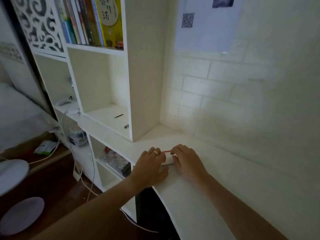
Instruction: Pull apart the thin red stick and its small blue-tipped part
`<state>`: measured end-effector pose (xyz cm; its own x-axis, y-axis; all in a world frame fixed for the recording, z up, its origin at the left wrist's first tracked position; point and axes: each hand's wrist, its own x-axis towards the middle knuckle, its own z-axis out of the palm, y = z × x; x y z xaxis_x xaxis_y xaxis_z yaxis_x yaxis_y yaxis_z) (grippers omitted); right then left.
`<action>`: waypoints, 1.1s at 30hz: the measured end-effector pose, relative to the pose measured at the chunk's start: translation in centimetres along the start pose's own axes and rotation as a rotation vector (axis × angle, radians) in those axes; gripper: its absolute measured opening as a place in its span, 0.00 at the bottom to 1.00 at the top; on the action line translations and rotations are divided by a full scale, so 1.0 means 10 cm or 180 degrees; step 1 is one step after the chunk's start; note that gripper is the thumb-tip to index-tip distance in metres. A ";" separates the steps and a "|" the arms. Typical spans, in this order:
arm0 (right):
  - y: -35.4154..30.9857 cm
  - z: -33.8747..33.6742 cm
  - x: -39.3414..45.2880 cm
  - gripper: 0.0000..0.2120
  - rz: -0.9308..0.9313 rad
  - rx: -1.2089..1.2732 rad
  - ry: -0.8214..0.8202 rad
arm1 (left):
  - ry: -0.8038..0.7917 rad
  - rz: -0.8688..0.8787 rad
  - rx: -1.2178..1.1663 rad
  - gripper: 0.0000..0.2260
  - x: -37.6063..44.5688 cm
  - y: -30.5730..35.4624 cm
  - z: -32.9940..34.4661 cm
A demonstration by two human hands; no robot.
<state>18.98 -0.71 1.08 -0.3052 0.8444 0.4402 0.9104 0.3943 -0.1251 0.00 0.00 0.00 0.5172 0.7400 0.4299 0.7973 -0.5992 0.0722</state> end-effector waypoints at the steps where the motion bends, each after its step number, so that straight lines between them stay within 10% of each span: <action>1: -0.01 0.01 -0.04 0.06 0.0035 0.0028 -0.0002 | -0.0072 0.0041 0.0083 0.13 -0.02 0.04 0.01; 33: 0.15 0.20 -0.14 0.08 0.0866 0.1299 0.0510 | 0.0336 -0.0401 -0.0141 0.05 0.21 -0.03 0.35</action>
<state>20.24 -0.54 -1.45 0.0033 0.8826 0.4702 0.7582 0.3044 -0.5767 1.90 2.83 -2.28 0.3766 0.7753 0.5070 0.8381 -0.5183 0.1700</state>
